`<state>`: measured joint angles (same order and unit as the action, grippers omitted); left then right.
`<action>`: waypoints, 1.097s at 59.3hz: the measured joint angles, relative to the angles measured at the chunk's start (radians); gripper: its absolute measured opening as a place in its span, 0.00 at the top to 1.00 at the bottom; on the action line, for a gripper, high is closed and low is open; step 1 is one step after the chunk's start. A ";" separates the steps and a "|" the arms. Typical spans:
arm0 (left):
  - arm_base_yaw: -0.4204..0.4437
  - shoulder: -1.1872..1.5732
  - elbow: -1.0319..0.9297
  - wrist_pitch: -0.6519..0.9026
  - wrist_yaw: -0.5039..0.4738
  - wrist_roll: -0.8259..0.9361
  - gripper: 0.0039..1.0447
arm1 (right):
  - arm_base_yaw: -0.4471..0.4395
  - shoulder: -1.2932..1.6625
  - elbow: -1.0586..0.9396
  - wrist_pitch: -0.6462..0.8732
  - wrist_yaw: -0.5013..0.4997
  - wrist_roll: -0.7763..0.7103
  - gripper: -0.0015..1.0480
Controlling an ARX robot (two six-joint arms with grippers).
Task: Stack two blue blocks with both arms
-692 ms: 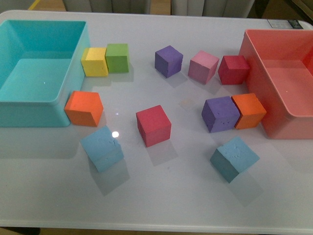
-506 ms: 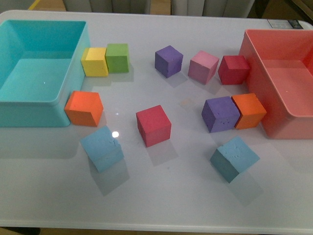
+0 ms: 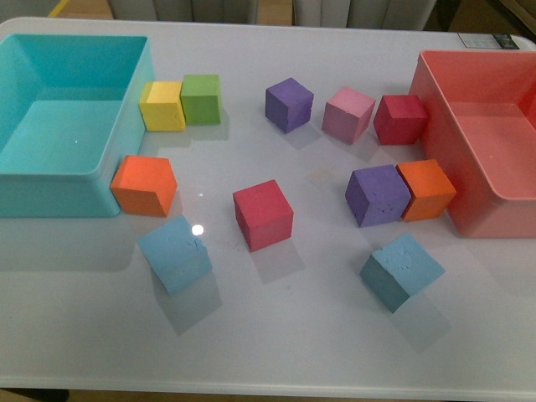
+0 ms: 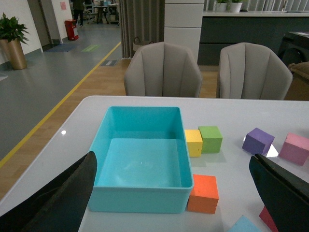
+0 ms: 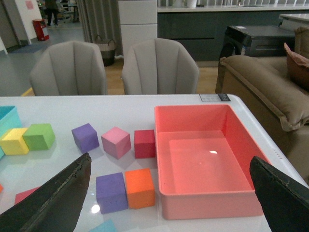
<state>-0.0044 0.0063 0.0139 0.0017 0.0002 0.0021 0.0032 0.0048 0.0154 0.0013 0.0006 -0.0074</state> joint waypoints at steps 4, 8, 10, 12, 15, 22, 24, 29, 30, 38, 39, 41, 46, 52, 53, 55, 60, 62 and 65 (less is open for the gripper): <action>0.000 0.000 0.000 0.000 0.000 0.000 0.08 | 0.000 0.000 0.000 0.000 0.000 0.000 0.09; 0.000 0.000 0.000 0.000 0.000 0.000 0.08 | 0.000 0.000 0.000 0.000 0.000 0.000 0.09; 0.000 0.000 0.000 0.000 0.000 0.000 0.08 | 0.000 0.000 0.000 0.000 0.000 0.000 0.09; 0.000 0.000 0.000 0.000 0.000 0.000 0.08 | 0.000 0.000 0.000 0.000 0.000 0.000 0.09; 0.000 0.000 0.000 0.000 0.000 0.000 0.08 | -0.013 0.026 0.015 -0.045 -0.047 -0.020 0.09; 0.000 0.000 0.000 0.000 0.000 0.000 0.08 | -0.096 0.413 0.194 -0.373 -0.272 -0.259 0.09; 0.000 0.000 0.000 0.000 0.000 0.000 0.08 | -0.093 0.518 0.201 -0.337 -0.270 -0.311 0.09; 0.000 0.000 0.000 0.000 0.000 0.000 0.08 | -0.056 0.727 0.206 -0.183 -0.227 -0.420 0.09; 0.000 0.000 0.000 0.000 0.000 0.000 0.08 | -0.046 0.769 0.207 -0.148 -0.222 -0.432 0.09; 0.000 0.000 0.000 0.000 0.000 0.000 0.08 | 0.044 1.126 0.230 0.138 -0.169 -0.544 0.09; 0.000 0.000 0.000 0.000 0.000 0.000 0.08 | 0.060 1.195 0.240 0.182 -0.170 -0.551 0.09; 0.000 0.000 0.000 0.000 0.000 0.000 0.08 | 0.076 1.263 0.253 0.220 -0.169 -0.557 0.09; 0.000 0.000 0.000 0.000 0.000 0.000 0.08 | 0.113 1.434 0.294 0.301 -0.152 -0.561 0.09; 0.000 0.000 0.000 0.000 0.000 0.000 0.08 | 0.156 1.614 0.352 0.359 -0.142 -0.548 0.09; 0.000 0.000 0.000 0.000 0.000 0.000 0.08 | 0.167 1.653 0.369 0.363 -0.140 -0.537 0.09; 0.000 0.000 0.000 0.000 0.000 0.000 0.08 | 0.176 1.682 0.382 0.365 -0.140 -0.525 0.09; 0.000 0.000 0.000 0.000 0.000 0.000 0.08 | 0.200 1.758 0.421 0.378 -0.145 -0.476 0.09; 0.000 0.000 0.000 0.000 0.000 0.000 0.08 | 0.204 1.777 0.432 0.385 -0.145 -0.467 0.09; 0.000 0.000 0.000 0.000 0.000 0.000 0.08 | 0.212 1.810 0.451 0.399 -0.143 -0.441 0.09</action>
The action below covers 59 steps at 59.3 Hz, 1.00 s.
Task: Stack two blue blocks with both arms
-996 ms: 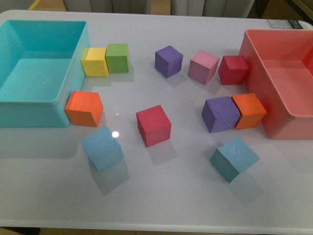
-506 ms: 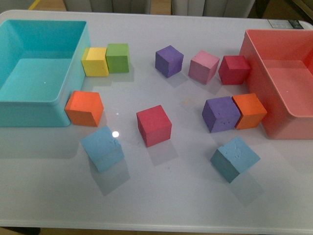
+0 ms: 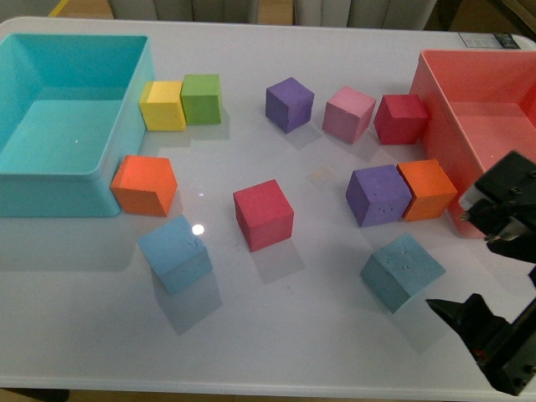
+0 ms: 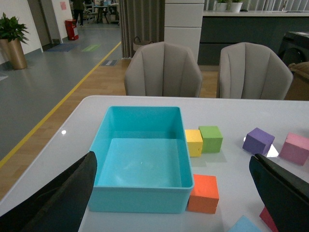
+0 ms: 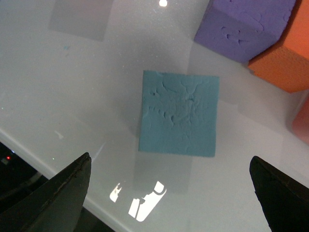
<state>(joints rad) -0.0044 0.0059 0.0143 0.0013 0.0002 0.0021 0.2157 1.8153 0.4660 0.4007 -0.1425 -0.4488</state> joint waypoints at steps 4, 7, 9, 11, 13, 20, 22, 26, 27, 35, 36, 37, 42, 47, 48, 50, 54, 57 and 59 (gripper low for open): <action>0.000 0.000 0.000 0.000 0.000 0.000 0.08 | 0.006 0.043 0.020 0.024 0.010 0.022 0.09; 0.000 0.000 0.000 0.000 0.000 0.000 0.08 | 0.009 0.086 0.039 0.044 0.015 0.043 0.09; 0.000 0.000 0.000 0.000 0.000 0.000 0.08 | 0.011 0.120 0.052 0.054 0.016 0.060 0.09; 0.000 0.000 0.000 0.000 0.000 0.000 0.08 | 0.011 0.148 0.065 0.060 0.016 0.070 0.09; 0.000 0.000 0.000 0.000 0.000 0.000 0.08 | 0.013 0.168 0.074 0.065 0.016 0.076 0.09; 0.000 0.000 0.000 0.000 0.000 0.000 0.08 | 0.016 0.220 0.104 0.069 0.018 0.092 0.09; 0.000 0.000 0.000 0.000 0.000 0.000 0.08 | 0.018 0.231 0.112 0.070 0.019 0.095 0.09; 0.000 0.000 0.000 0.000 0.000 0.000 0.08 | 0.020 0.250 0.125 0.070 0.018 0.098 0.09; 0.000 0.000 0.000 0.000 0.000 0.000 0.08 | 0.021 0.254 0.129 0.070 0.018 0.098 0.09; 0.000 0.000 0.000 0.000 0.000 0.000 0.08 | 0.022 0.284 0.148 0.070 0.019 0.098 0.09; 0.000 0.000 0.000 0.000 0.000 0.000 0.08 | 0.022 0.289 0.151 0.070 0.019 0.098 0.09; 0.000 0.000 0.000 0.000 0.000 0.000 0.08 | 0.022 0.292 0.153 0.070 0.020 0.098 0.10; 0.000 0.000 0.000 0.000 0.000 0.000 0.08 | 0.021 0.312 0.164 0.070 0.024 0.098 0.22; 0.000 0.000 0.000 0.000 0.000 0.000 0.08 | 0.019 0.324 0.173 0.069 0.038 0.097 0.34; 0.000 0.000 0.000 0.000 0.000 0.000 0.08 | 0.019 0.325 0.174 0.069 0.039 0.097 0.35; 0.000 0.000 0.000 0.000 0.000 0.000 0.08 | 0.018 0.326 0.177 0.069 0.039 0.097 0.40; 0.000 0.000 0.000 0.000 0.000 0.000 0.08 | 0.016 0.327 0.178 0.068 0.040 0.097 0.48; 0.000 0.000 0.000 0.000 0.000 0.000 0.08 | 0.014 0.323 0.178 0.064 0.039 0.097 0.52; 0.000 0.000 0.000 0.000 0.000 0.000 0.08 | 0.013 0.320 0.177 0.063 0.037 0.097 0.54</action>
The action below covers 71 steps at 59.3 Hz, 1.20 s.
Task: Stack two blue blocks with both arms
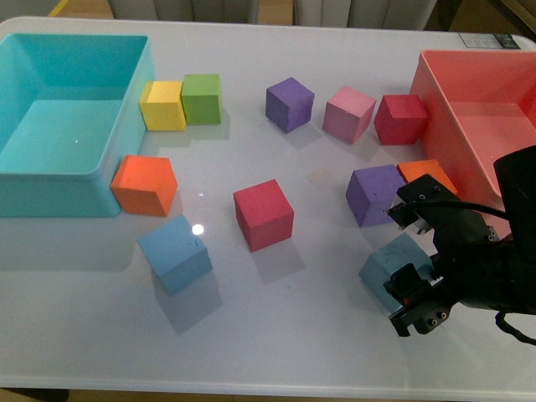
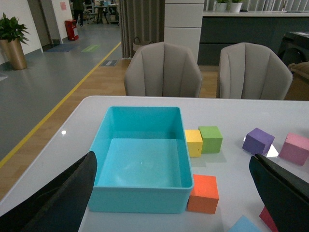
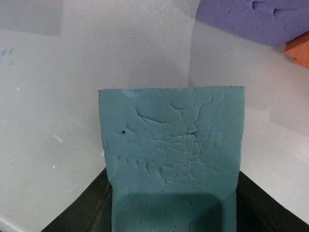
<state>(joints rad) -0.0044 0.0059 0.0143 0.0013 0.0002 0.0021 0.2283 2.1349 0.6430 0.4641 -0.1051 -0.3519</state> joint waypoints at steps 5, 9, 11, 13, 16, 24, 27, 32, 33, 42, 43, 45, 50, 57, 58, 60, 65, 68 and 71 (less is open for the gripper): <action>0.000 0.000 0.000 0.000 0.000 0.000 0.08 | -0.004 -0.024 -0.014 -0.003 -0.013 -0.002 0.57; 0.000 0.000 0.000 0.000 0.000 0.000 0.08 | -0.007 -0.053 -0.027 -0.013 -0.024 -0.006 0.58; 0.000 0.000 0.000 0.000 0.000 0.000 0.08 | -0.007 -0.078 -0.036 -0.020 -0.029 -0.010 0.59; 0.000 0.000 0.000 0.000 0.000 0.000 0.08 | -0.008 -0.109 -0.045 -0.031 -0.039 -0.012 0.59; 0.000 0.000 0.000 0.000 0.000 0.000 0.08 | -0.008 -0.163 -0.051 -0.053 -0.056 -0.016 0.60; 0.000 0.000 0.000 0.000 0.000 0.000 0.08 | -0.008 -0.267 -0.034 -0.113 -0.071 -0.011 0.61; 0.000 0.000 0.000 0.000 0.000 0.000 0.08 | -0.006 -0.292 0.003 -0.142 -0.063 0.001 0.61; 0.000 0.000 0.000 0.000 0.000 0.000 0.08 | 0.010 -0.289 0.089 -0.182 -0.050 0.023 0.61; 0.000 0.000 0.000 0.000 0.000 0.000 0.08 | 0.014 -0.284 0.105 -0.189 -0.045 0.025 0.62; 0.000 0.000 0.000 0.000 0.000 0.000 0.08 | 0.058 -0.212 0.259 -0.254 -0.011 0.046 0.62; 0.000 0.000 0.000 0.000 0.000 0.000 0.08 | 0.066 -0.194 0.292 -0.268 -0.006 0.050 0.62; 0.000 0.000 0.000 0.000 0.000 0.000 0.08 | 0.077 -0.171 0.333 -0.285 0.001 0.056 0.62; 0.000 0.000 0.000 0.000 0.000 0.000 0.08 | 0.100 -0.116 0.423 -0.320 0.010 0.070 0.62; 0.000 0.000 0.000 0.000 0.000 0.000 0.08 | 0.137 -0.027 0.563 -0.372 0.031 0.075 0.62; 0.000 0.000 0.000 0.000 0.000 0.000 0.08 | 0.140 -0.020 0.575 -0.375 0.032 0.074 0.62; 0.000 0.000 0.000 0.000 0.000 0.000 0.08 | 0.148 0.004 0.608 -0.384 0.036 0.072 0.62; 0.000 0.000 0.000 0.000 0.000 0.000 0.08 | 0.164 0.068 0.690 -0.408 0.050 0.064 0.62; 0.000 0.000 0.000 0.000 0.000 0.000 0.08 | 0.169 0.099 0.728 -0.424 0.055 0.063 0.62; 0.000 0.000 0.000 0.000 0.000 0.000 0.08 | 0.175 0.140 0.776 -0.444 0.062 0.060 0.62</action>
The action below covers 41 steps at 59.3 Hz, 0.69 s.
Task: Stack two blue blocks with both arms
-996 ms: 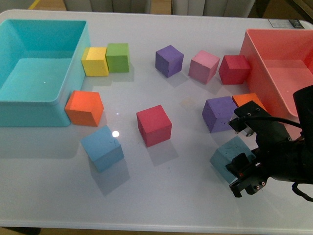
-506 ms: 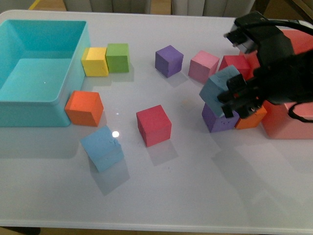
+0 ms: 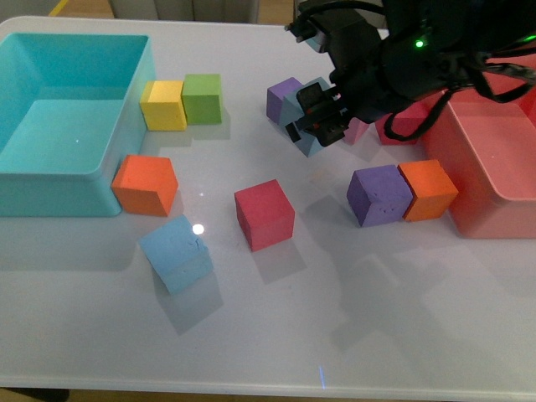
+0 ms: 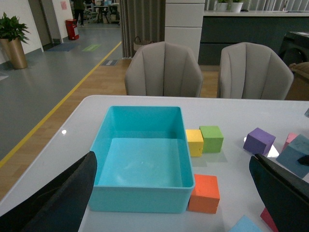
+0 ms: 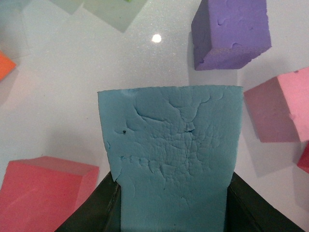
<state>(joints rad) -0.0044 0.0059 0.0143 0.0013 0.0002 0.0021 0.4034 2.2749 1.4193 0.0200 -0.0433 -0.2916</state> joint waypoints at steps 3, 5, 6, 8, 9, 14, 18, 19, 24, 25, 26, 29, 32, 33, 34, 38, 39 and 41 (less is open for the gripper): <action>0.000 0.000 0.000 0.000 0.000 0.000 0.08 | 0.003 0.027 0.030 -0.014 0.006 -0.003 0.62; 0.000 0.000 0.000 0.000 0.000 0.000 0.08 | 0.005 0.053 0.059 -0.027 0.007 -0.007 0.62; 0.000 0.000 0.000 0.000 0.000 0.000 0.08 | 0.006 0.064 0.071 -0.033 0.008 -0.009 0.62; 0.000 0.000 0.000 0.000 0.000 0.000 0.08 | 0.008 0.085 0.094 -0.043 0.012 -0.010 0.62; 0.000 0.000 0.000 0.000 0.000 0.000 0.08 | 0.009 0.092 0.102 -0.045 0.014 -0.011 0.62; 0.000 0.000 0.000 0.000 0.000 0.000 0.08 | 0.013 0.142 0.158 -0.068 0.017 -0.011 0.62; 0.000 0.000 0.000 0.000 0.000 0.000 0.08 | 0.018 0.176 0.196 -0.081 0.018 -0.011 0.62; 0.000 0.000 0.000 0.000 0.000 0.000 0.08 | 0.018 0.179 0.199 -0.082 0.018 -0.011 0.62; 0.000 0.000 0.000 0.000 0.000 0.000 0.08 | 0.026 0.211 0.233 -0.089 0.014 -0.011 0.62; 0.000 0.000 0.000 0.000 0.000 0.000 0.08 | 0.027 0.215 0.237 -0.090 0.013 -0.011 0.62; 0.000 0.000 0.000 0.000 0.000 0.000 0.08 | 0.029 0.222 0.244 -0.092 0.012 -0.011 0.62; 0.000 0.000 0.000 0.000 0.000 0.000 0.08 | 0.032 0.234 0.255 -0.094 0.009 -0.010 0.62; 0.000 0.000 0.000 0.000 0.000 0.000 0.08 | 0.035 0.249 0.270 -0.097 0.006 -0.010 0.62; 0.000 0.000 0.000 0.000 0.000 0.000 0.08 | 0.035 0.253 0.275 -0.099 0.006 -0.010 0.62; 0.000 0.000 0.000 0.000 0.000 0.000 0.08 | 0.036 0.256 0.278 -0.101 0.005 -0.010 0.62; 0.000 0.000 0.000 0.000 0.000 0.000 0.08 | 0.037 0.276 0.298 -0.108 0.005 -0.010 0.62; 0.000 0.000 0.000 0.000 0.000 0.000 0.08 | 0.037 0.280 0.301 -0.108 0.005 -0.010 0.62; 0.000 0.000 0.000 0.000 0.000 0.000 0.08 | 0.036 0.285 0.306 -0.109 0.006 -0.010 0.62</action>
<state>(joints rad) -0.0044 0.0059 0.0143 0.0013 -0.0002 0.0021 0.4397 2.5595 1.7256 -0.0891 -0.0376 -0.3016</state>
